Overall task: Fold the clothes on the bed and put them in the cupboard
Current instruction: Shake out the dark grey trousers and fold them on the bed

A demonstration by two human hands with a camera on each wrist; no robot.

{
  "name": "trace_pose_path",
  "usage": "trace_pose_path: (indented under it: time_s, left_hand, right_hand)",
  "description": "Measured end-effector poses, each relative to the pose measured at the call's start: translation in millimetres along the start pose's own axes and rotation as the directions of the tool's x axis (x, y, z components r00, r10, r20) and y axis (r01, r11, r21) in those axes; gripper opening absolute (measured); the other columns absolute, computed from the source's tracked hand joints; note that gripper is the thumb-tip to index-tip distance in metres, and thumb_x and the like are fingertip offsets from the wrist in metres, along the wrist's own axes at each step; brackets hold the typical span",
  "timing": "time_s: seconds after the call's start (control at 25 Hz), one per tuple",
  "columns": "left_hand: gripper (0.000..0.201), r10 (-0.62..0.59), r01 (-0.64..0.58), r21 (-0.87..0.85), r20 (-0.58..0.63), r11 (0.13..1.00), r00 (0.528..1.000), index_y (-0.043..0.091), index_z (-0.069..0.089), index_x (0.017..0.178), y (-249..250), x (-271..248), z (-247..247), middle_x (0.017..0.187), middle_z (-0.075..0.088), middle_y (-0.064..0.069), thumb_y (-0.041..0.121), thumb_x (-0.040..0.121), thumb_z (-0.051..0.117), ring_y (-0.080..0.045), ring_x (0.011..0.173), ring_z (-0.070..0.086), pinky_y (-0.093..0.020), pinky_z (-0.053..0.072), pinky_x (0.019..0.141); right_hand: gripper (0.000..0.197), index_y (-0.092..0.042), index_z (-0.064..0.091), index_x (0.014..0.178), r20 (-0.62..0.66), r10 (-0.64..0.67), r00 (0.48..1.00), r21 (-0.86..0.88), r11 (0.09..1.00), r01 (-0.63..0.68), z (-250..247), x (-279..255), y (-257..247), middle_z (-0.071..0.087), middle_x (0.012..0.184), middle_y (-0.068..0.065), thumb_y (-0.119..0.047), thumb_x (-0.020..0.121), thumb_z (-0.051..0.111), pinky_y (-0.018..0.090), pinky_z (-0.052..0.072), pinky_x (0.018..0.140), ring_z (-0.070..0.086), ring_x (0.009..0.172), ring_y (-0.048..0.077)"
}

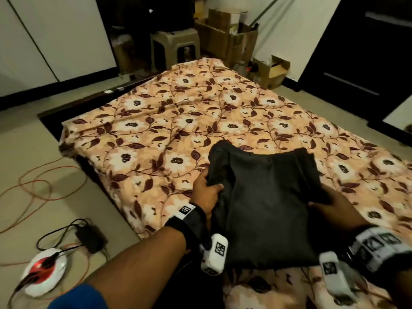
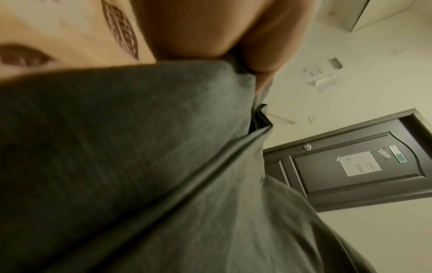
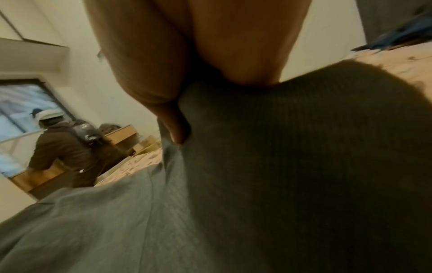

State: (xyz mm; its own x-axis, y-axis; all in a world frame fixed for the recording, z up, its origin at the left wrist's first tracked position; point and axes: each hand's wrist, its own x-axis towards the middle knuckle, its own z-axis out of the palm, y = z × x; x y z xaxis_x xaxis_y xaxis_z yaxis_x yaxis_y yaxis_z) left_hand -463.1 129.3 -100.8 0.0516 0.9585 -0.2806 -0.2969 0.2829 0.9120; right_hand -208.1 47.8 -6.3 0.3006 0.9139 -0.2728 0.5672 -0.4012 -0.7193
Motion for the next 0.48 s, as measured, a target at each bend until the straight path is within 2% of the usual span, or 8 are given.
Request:
trace_pose_path:
  time_s: [0.08,0.2,0.28,0.32,0.36,0.4,0.44,0.48]
  left_hand:
    - [0.046,0.099,-0.095,0.034,-0.131,0.995,0.986,0.005,0.062,0.123,28,15,-41,0.110,0.071,-0.011,-0.017,0.083,0.057,-0.030,0.102,0.067,-0.038,0.057,0.084]
    - [0.038,0.237,-0.235,0.042,-0.266,0.971,0.934,0.010,0.067,0.112,78,39,-98,0.107,0.071,-0.010,-0.013,0.082,0.062,-0.034,0.106,0.066,-0.051,0.052,0.094]
    - [0.034,0.279,-0.282,0.042,-0.349,0.958,0.895,0.020,0.068,0.099,98,55,-127,0.099,0.072,-0.006,-0.007,0.079,0.068,-0.035,0.103,0.066,-0.054,0.051,0.094]
    - [0.034,0.271,-0.271,0.058,-0.400,0.961,0.876,0.020,0.067,0.101,105,61,-143,0.103,0.071,-0.008,0.003,0.073,0.075,-0.034,0.105,0.065,-0.055,0.050,0.095]
    - [0.052,0.233,-0.201,0.118,-0.462,0.972,0.856,0.019,0.063,0.115,110,66,-156,0.116,0.067,-0.012,0.018,0.066,0.081,-0.034,0.113,0.061,-0.056,0.046,0.100]
    - [0.082,0.162,-0.039,0.244,-0.511,0.969,0.844,0.018,0.049,0.137,112,68,-165,0.139,0.053,-0.016,0.031,0.063,0.082,-0.036,0.129,0.049,-0.056,0.037,0.109]
    - [0.102,0.126,0.166,0.443,-0.558,0.881,0.820,0.020,0.025,0.152,112,67,-170,0.156,0.028,-0.019,0.040,0.068,0.080,-0.038,0.142,0.029,-0.054,0.025,0.116]
    - [0.104,0.181,0.310,0.676,-0.552,0.668,0.814,0.022,0.009,0.155,106,64,-170,0.162,0.007,-0.017,0.044,0.078,0.074,-0.039,0.147,0.012,-0.053,0.016,0.119]
  right_hand:
    - [0.052,-0.009,0.051,0.132,0.040,-0.089,0.995,-0.018,0.996,0.090,24,36,-51,0.055,0.119,0.006,0.011,0.085,0.057,0.028,0.033,0.095,0.050,0.115,0.024]
    - [0.049,-0.020,0.057,0.126,0.067,-0.187,0.980,-0.035,0.981,0.190,62,87,-137,0.058,0.111,0.004,0.008,0.085,0.058,0.035,0.039,0.094,0.055,0.112,0.027]
    - [0.056,-0.022,0.054,0.132,-0.010,-0.234,0.972,-0.047,0.971,0.233,80,119,-181,0.062,0.120,0.007,0.003,0.083,0.063,0.038,0.041,0.097,0.055,0.116,0.030]
    - [0.058,-0.023,0.051,0.136,-0.050,-0.245,0.968,-0.095,0.966,0.240,92,131,-195,0.060,0.127,0.008,-0.001,0.084,0.065,0.038,0.041,0.099,0.055,0.118,0.029]
    - [0.058,-0.023,0.049,0.137,-0.078,-0.261,0.962,-0.163,0.955,0.246,102,139,-203,0.059,0.130,0.008,-0.006,0.085,0.066,0.038,0.041,0.099,0.055,0.119,0.029]
    - [0.055,-0.022,0.050,0.137,-0.050,-0.288,0.956,-0.259,0.929,0.266,115,143,-206,0.058,0.132,0.009,-0.012,0.086,0.066,0.038,0.042,0.100,0.054,0.120,0.029]
    - [0.051,-0.021,0.051,0.136,0.054,-0.317,0.947,-0.370,0.875,0.314,133,145,-201,0.056,0.134,0.009,-0.017,0.087,0.066,0.038,0.041,0.101,0.053,0.122,0.030]
    - [0.048,-0.019,0.052,0.135,0.224,-0.336,0.915,-0.468,0.786,0.403,154,141,-191,0.054,0.136,0.010,-0.021,0.089,0.063,0.036,0.039,0.103,0.051,0.123,0.029]
